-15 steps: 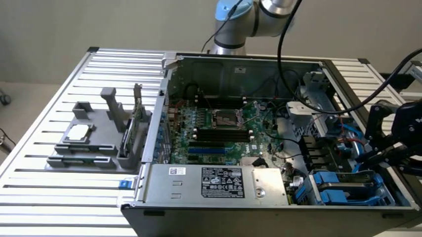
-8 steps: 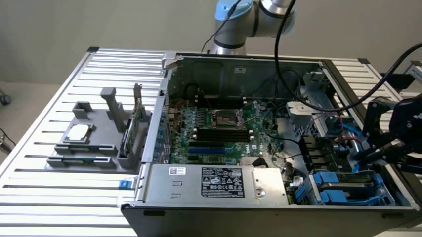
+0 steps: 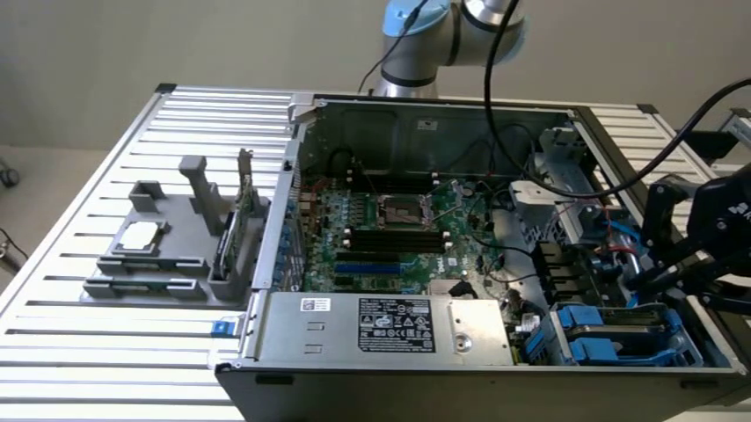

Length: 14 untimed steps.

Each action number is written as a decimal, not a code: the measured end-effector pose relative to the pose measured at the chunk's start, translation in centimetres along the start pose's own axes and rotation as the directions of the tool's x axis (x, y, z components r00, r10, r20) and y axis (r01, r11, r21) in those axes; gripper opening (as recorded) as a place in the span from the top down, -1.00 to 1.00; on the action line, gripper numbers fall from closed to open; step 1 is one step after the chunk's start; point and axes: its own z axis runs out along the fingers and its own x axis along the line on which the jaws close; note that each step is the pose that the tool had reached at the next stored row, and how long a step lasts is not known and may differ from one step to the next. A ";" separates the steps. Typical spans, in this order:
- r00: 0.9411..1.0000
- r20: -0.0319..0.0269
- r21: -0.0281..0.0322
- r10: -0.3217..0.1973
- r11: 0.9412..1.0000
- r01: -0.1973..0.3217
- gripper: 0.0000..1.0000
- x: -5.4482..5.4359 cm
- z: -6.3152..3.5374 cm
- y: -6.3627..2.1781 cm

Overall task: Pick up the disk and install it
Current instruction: 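Insert the first disk wire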

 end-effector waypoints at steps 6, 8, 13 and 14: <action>0.999 0.034 0.008 0.037 0.999 -0.037 0.67 0.1 0.22 -0.28; 0.998 0.040 0.009 0.049 0.999 -0.049 0.67 0.2 0.28 -0.37; 0.995 0.053 0.008 0.082 0.997 -0.082 0.67 0.3 0.43 -0.61; 0.995 0.055 0.007 0.088 0.996 -0.089 0.67 0.4 0.46 -0.66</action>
